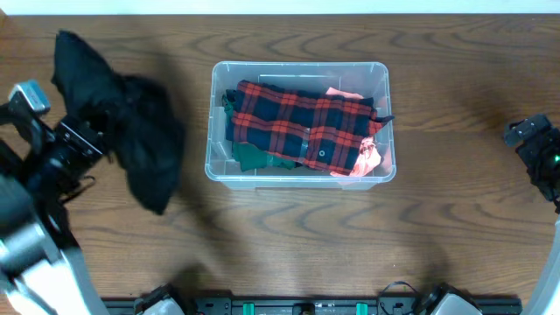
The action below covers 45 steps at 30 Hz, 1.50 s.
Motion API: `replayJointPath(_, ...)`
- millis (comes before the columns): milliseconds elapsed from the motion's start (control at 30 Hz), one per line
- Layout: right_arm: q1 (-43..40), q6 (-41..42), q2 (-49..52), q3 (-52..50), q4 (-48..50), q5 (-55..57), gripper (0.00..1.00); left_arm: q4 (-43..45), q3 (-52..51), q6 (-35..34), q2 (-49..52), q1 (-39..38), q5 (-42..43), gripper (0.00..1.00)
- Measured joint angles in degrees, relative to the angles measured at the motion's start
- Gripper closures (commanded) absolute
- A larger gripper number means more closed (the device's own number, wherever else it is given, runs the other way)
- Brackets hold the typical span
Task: Pack container
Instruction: 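Swing the black garment over the bin and drop it on top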
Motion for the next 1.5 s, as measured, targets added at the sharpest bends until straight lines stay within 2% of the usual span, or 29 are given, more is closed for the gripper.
replayJointPath(167,0.0,0.0,0.0,0.0,0.0,0.0,0.01,12.8,0.0,-11.1,-7.1,-12.9,-0.1,0.94)
replayJointPath(300,0.0,0.0,0.0,0.0,0.0,0.0,0.01,17.6,0.0,-17.6,-8.7,-24.8,-5.3,0.94)
replayJointPath(433,0.0,0.0,0.0,0.0,0.0,0.0,0.01,19.2,0.0,-20.8,-6.1,-40.0,-17.3,0.94)
replayJointPath(567,0.0,0.0,0.0,0.0,0.0,0.0,0.01,24.1,0.0,-22.1,1.4,-55.0,-32.7,0.94)
replayJointPath(767,0.0,0.0,0.0,0.0,0.0,0.0,0.01,35.4,0.0,-22.6,16.2,-69.3,-52.3,0.94)
replayJointPath(867,0.0,0.0,0.0,0.0,0.0,0.0,0.01,37.5,0.0,-24.0,21.8,-72.6,-58.0,0.94)
replayJointPath(1167,0.0,0.0,0.0,0.0,0.0,0.0,0.01,29.9,0.0,-30.6,31.0,-74.0,-66.9,0.94)
replayJointPath(1400,0.0,0.0,0.0,0.0,0.0,0.0,0.01,14.5,0.2,-32.0,31.3,-73.8,-70.8,0.94)
replayJointPath(1500,0.0,0.0,0.0,0.0,0.0,0.0,0.01,8.0,0.2,-32.2,31.1,-73.9,-71.8,0.88)
